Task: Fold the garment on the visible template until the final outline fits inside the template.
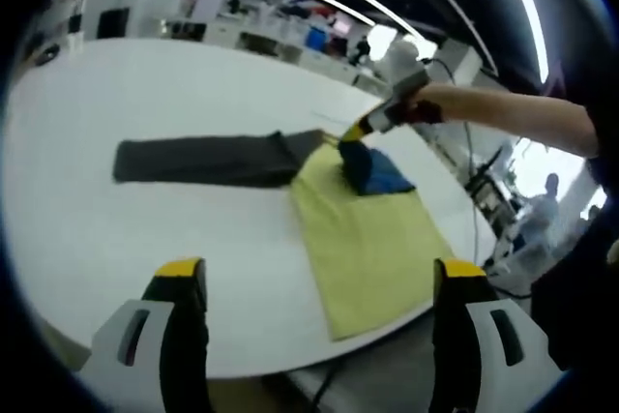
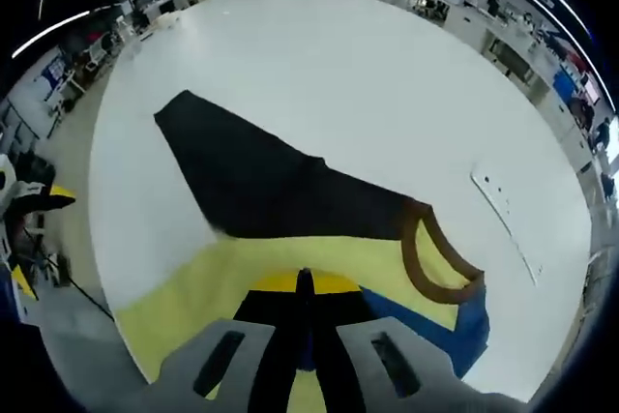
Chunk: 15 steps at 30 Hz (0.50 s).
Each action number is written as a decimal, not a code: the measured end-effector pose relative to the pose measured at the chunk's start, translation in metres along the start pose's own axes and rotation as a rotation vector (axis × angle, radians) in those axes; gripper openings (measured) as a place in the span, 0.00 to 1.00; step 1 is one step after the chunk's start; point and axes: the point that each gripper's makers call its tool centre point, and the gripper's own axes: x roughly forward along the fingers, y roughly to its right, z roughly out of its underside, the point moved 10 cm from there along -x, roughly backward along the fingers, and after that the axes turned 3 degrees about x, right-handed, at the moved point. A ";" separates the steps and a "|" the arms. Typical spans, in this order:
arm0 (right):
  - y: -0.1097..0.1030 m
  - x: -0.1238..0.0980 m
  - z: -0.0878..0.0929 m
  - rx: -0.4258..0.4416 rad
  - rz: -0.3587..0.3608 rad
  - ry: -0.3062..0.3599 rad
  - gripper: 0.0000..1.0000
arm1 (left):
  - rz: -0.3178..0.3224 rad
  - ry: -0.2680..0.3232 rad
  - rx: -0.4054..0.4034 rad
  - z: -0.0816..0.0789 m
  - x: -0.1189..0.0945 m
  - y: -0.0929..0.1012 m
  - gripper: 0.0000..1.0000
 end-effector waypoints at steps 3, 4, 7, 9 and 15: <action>-0.006 0.011 -0.002 0.016 -0.005 -0.008 0.02 | 0.003 0.000 0.000 -0.001 0.001 0.000 0.93; -0.007 0.014 -0.002 0.019 -0.007 -0.010 0.02 | 0.003 0.001 0.001 -0.001 0.002 0.000 0.93; -0.010 0.015 -0.002 0.020 -0.006 -0.018 0.02 | 0.000 0.003 0.000 -0.002 0.001 -0.002 0.94; -0.013 0.021 -0.002 0.028 -0.007 -0.025 0.02 | -0.004 0.005 -0.003 -0.002 0.000 -0.004 0.94; -0.015 0.034 -0.002 0.079 -0.009 -0.031 0.02 | -0.014 0.002 -0.016 0.001 0.000 -0.008 0.94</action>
